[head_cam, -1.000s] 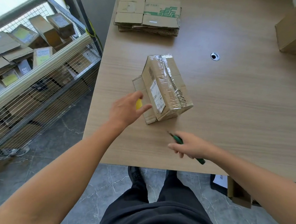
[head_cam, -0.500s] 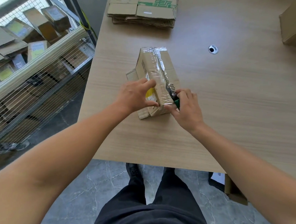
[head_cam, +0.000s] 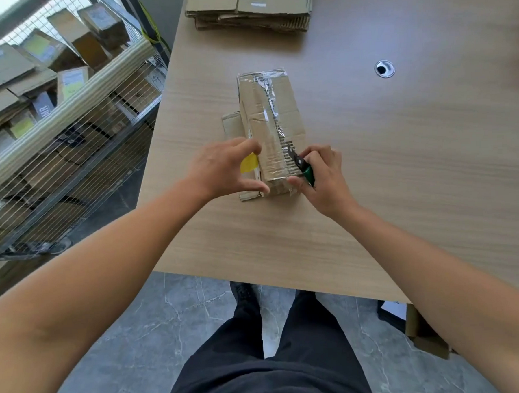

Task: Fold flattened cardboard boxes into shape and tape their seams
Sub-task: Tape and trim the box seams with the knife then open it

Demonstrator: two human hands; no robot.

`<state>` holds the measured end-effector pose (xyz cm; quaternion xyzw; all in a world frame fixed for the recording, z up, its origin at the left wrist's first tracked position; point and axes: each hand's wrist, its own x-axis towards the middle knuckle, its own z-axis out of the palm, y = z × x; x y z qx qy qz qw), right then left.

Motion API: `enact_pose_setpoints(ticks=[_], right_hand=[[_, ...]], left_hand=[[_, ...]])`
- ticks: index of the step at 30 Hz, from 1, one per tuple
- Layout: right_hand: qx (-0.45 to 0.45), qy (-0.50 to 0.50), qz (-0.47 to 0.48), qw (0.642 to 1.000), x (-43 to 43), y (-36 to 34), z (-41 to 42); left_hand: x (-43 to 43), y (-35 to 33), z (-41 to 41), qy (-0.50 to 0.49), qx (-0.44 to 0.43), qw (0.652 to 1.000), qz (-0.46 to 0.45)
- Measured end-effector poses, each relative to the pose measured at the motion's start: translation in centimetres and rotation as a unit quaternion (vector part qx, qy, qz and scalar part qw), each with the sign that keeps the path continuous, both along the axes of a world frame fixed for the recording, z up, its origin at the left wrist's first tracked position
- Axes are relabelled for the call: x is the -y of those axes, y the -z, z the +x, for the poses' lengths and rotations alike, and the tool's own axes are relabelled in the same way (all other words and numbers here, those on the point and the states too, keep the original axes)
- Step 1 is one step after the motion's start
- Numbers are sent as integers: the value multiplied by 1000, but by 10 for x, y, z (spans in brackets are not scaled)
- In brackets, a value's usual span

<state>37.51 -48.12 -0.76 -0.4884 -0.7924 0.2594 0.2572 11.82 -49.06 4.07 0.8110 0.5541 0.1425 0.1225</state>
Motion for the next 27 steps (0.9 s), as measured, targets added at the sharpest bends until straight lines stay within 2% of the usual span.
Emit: enact_pose_setpoints(ticks=[4, 7, 10, 17, 20, 23, 25, 27], right_hand=[[11, -23, 63, 998, -6, 12, -6], [-37, -67, 73, 994, -16, 16, 2], [-82, -106, 52, 990, -26, 17, 20], [-58, -125, -21, 990, -35, 10, 22], [-48, -85, -57, 994, -27, -9, 27], [-115, -8, -38, 993, 15, -26, 36], [-95, -47, -148, 983, 56, -28, 30], [-16, -101, -297, 949, 86, -19, -1]], left_hand=[[8, 11, 8, -47, -44, 997, 37], [20, 15, 17, -90, -51, 994, 38], [23, 13, 26, -120, -54, 990, 53], [19, 10, 40, -196, -63, 979, -1], [27, 0, 39, -214, -17, 976, -34], [46, -3, 20, -282, 64, 954, -79], [65, 1, -5, -304, 63, 945, -100], [83, 12, -31, -298, 32, 949, -102]])
